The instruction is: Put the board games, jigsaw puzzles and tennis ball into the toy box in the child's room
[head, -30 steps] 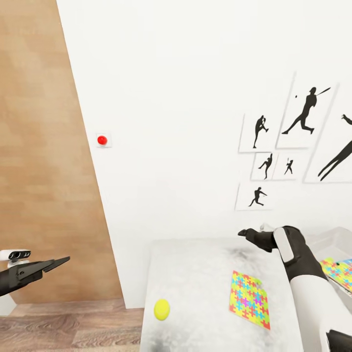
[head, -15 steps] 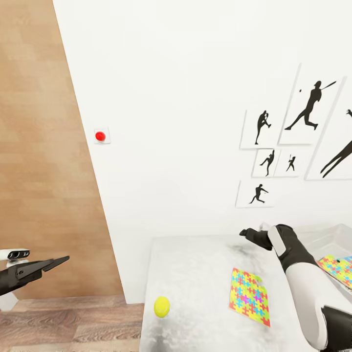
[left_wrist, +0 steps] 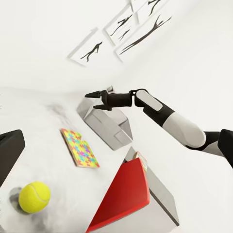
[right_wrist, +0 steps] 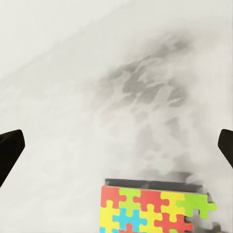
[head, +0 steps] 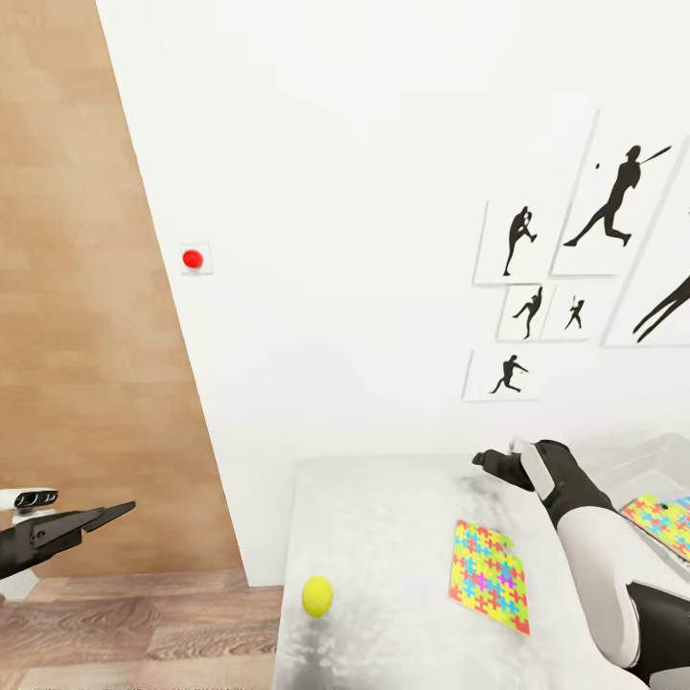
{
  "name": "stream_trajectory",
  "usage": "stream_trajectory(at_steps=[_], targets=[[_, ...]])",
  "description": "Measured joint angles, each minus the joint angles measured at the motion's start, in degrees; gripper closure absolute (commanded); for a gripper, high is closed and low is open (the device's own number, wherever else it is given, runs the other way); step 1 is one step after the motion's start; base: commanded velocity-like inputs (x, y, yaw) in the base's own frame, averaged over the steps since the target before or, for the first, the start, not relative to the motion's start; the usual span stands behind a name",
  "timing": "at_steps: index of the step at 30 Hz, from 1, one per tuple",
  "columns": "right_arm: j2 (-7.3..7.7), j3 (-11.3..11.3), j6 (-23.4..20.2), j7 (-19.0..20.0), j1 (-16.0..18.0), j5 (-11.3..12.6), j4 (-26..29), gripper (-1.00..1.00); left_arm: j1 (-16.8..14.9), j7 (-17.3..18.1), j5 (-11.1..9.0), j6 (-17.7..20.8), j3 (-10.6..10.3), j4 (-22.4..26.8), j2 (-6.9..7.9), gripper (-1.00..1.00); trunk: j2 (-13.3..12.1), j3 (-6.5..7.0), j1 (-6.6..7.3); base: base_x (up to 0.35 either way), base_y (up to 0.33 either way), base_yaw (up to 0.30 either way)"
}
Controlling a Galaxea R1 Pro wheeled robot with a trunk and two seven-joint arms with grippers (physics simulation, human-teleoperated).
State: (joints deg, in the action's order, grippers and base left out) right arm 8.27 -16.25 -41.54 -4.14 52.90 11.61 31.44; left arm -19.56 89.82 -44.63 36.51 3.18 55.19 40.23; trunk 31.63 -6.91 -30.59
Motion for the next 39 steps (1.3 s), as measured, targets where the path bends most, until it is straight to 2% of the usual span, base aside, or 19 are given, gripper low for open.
stream_trajectory(at_steps=[39], targets=[[0.71, 0.1, 0.0, 0.0, 0.8, -0.3, -0.2, -1.0, 0.0, 0.0, 0.0, -0.5, -0.1, 0.0, 0.0, -1.0, 0.0, -3.66, 0.0, 0.0, 0.0, 0.0]])
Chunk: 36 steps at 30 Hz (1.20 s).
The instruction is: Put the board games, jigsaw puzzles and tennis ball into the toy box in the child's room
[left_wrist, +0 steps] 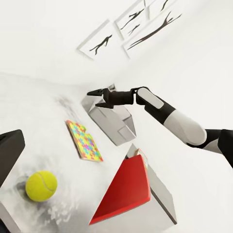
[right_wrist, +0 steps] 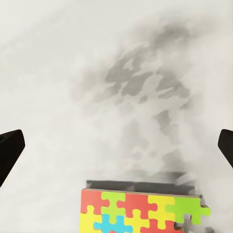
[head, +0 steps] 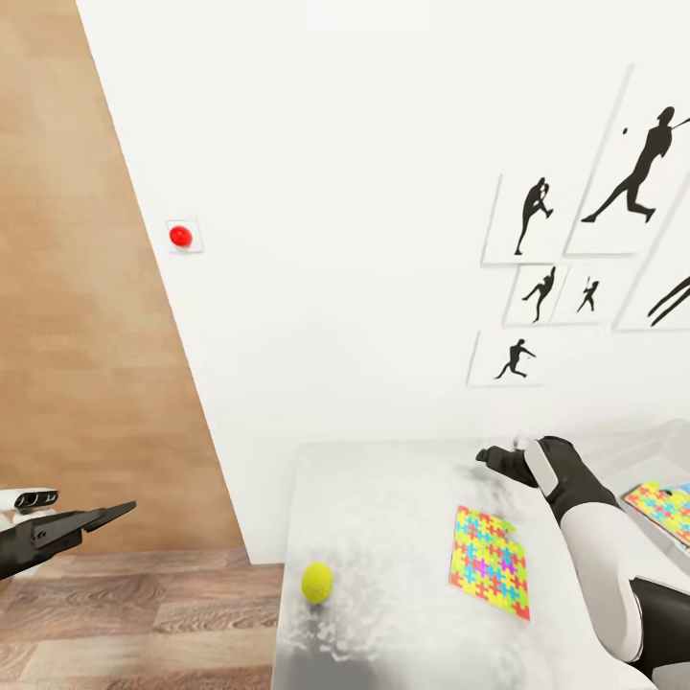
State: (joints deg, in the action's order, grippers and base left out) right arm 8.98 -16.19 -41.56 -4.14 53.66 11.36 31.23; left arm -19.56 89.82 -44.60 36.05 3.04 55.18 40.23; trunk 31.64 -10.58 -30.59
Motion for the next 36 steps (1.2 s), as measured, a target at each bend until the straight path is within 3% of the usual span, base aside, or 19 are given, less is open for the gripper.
stream_trajectory(at_steps=[36], targets=[[0.09, -0.2, 0.0, 0.0, 0.0, 0.3, -0.2, -1.0, 0.0, 0.0, -0.1, -0.1, 0.0, 0.0, 0.0, -1.0, 0.0, -3.38, 0.0, 0.0, 0.0, 0.0]])
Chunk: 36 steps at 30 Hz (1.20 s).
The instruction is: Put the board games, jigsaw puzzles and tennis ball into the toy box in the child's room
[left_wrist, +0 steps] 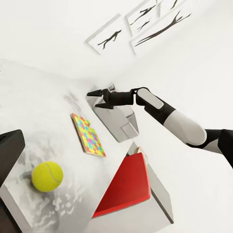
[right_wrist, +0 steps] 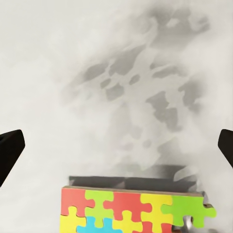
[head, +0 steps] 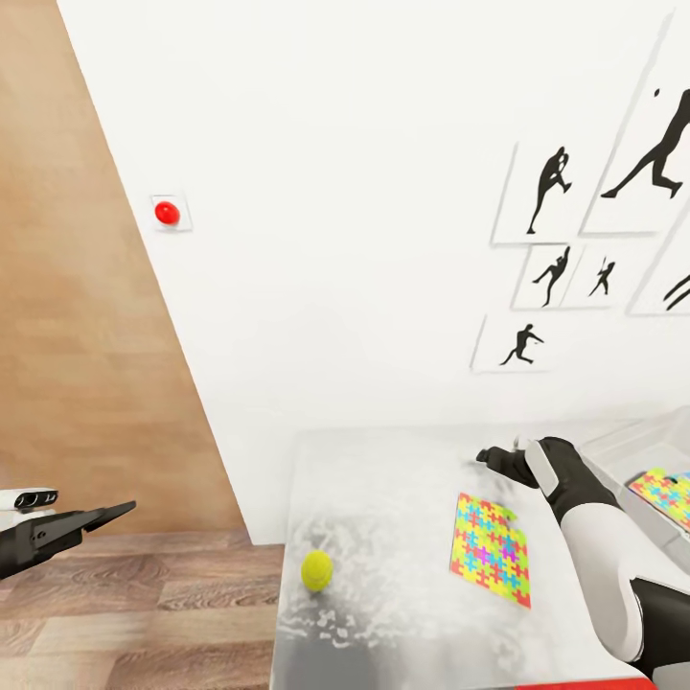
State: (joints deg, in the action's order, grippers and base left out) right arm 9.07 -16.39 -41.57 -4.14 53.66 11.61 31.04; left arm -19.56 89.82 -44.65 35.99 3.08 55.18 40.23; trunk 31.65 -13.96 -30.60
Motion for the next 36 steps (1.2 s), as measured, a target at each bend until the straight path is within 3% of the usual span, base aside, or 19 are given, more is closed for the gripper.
stream_trajectory(at_steps=[36], targets=[[0.0, 0.1, -0.4, 0.0, 0.0, 0.0, -0.1, -1.0, 0.0, 0.0, 0.0, 0.0, -0.1, 0.0, 0.0, -1.0, 0.0, -3.38, 0.0, 0.0, 0.0, 0.0]])
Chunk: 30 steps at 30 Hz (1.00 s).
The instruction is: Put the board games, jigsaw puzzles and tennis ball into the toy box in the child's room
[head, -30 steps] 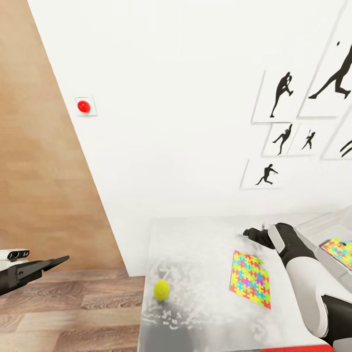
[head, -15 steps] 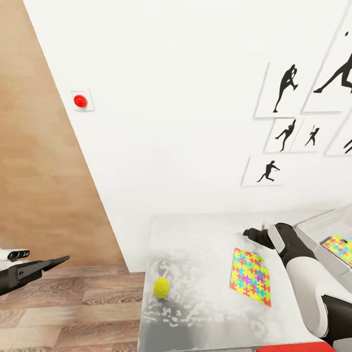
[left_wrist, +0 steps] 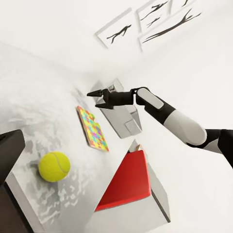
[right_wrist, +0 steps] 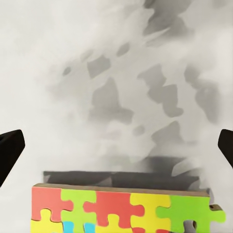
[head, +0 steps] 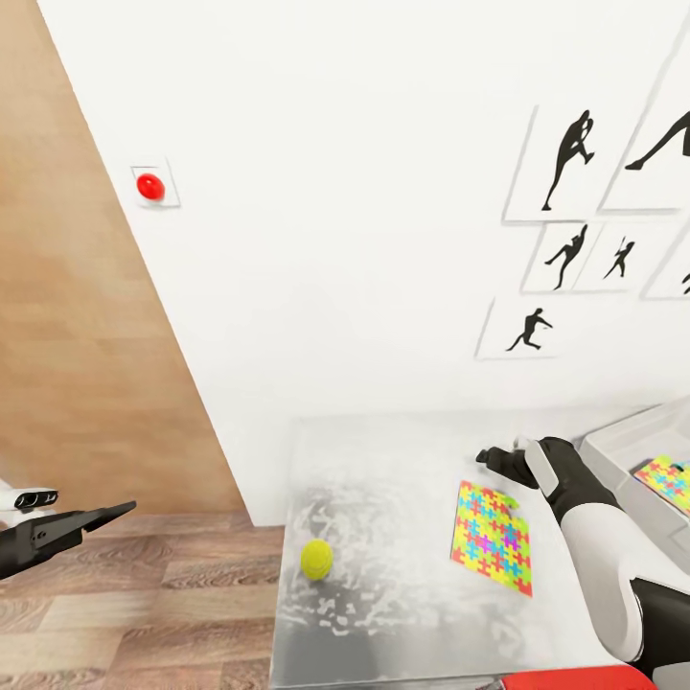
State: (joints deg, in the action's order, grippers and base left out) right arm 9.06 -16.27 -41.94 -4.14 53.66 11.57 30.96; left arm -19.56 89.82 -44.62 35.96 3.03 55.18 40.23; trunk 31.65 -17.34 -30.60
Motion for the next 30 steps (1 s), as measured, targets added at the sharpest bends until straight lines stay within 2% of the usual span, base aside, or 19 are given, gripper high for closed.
stream_trajectory(at_steps=[30], targets=[[-0.03, 0.1, 0.0, 0.0, 0.0, 0.0, 0.0, -1.0, 0.0, 0.0, -0.1, 0.0, 0.1, 0.0, 0.0, -1.0, 0.0, -2.82, 0.0, 0.0, 0.0, 0.0]])
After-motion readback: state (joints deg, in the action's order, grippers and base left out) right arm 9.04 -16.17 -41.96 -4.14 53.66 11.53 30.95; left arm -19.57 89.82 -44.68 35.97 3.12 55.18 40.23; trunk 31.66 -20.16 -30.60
